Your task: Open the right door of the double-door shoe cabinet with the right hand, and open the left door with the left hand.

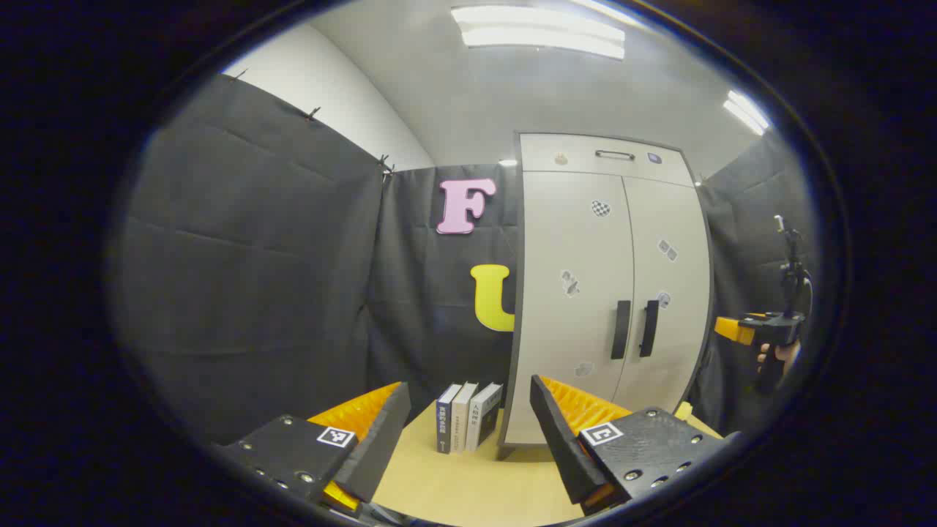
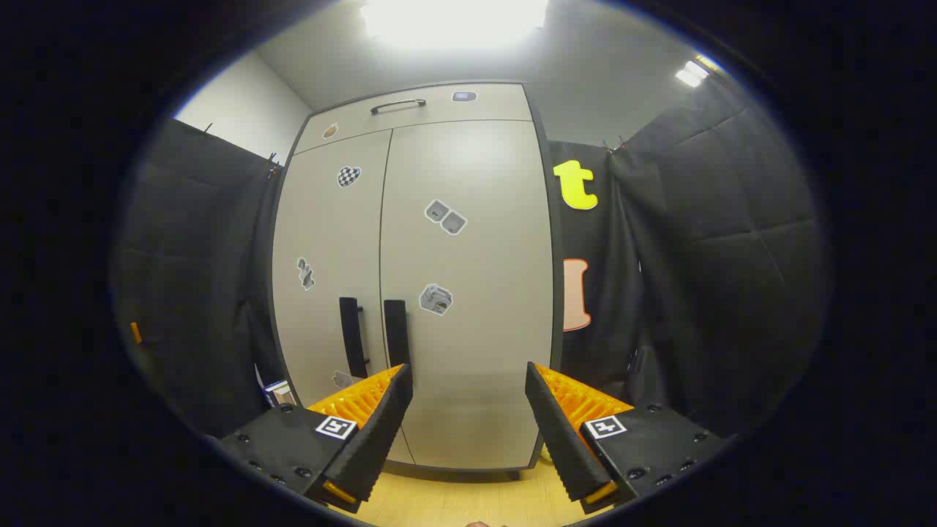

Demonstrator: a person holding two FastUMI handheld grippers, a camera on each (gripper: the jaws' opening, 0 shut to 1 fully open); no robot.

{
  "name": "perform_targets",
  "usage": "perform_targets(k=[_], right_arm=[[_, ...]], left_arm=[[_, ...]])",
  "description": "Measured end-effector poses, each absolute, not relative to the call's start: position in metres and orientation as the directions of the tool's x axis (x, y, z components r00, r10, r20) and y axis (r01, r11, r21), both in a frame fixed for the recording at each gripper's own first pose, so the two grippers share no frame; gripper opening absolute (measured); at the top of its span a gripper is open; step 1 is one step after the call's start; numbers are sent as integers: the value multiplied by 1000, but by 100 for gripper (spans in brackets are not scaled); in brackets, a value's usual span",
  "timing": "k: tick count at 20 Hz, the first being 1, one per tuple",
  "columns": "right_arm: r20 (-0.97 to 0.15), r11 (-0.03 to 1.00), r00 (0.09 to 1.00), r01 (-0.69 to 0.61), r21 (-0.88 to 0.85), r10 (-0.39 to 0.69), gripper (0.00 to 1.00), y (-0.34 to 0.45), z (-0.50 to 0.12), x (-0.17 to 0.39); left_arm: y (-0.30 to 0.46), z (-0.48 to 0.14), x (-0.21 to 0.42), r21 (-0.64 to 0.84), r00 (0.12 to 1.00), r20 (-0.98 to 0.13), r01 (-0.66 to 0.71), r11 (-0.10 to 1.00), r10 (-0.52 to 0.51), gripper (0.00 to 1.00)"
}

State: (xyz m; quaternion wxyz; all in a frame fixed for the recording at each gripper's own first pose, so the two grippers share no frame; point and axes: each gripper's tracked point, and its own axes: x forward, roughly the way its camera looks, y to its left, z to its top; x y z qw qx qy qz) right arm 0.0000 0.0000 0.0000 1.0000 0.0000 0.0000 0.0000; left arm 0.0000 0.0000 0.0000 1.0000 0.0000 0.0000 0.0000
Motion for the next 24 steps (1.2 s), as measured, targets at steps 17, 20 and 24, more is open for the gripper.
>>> perform_targets(k=[17, 20, 24], right_arm=[[-37, 999, 999, 24, -44, -26, 95, 5, 0, 10], [-26, 999, 1000, -7, -35, 6, 95, 23, 12, 23], [-16, 999, 999, -40, -15, 40, 97, 47, 25, 46]], left_arm=[[-31, -62, 17, -63, 998, -29, 60, 996, -62, 95], [-22, -84, 8, -99, 997, -71, 35, 994, -42, 95], [-2, -108, -9, -97, 993, -120, -9, 995, -3, 95]])
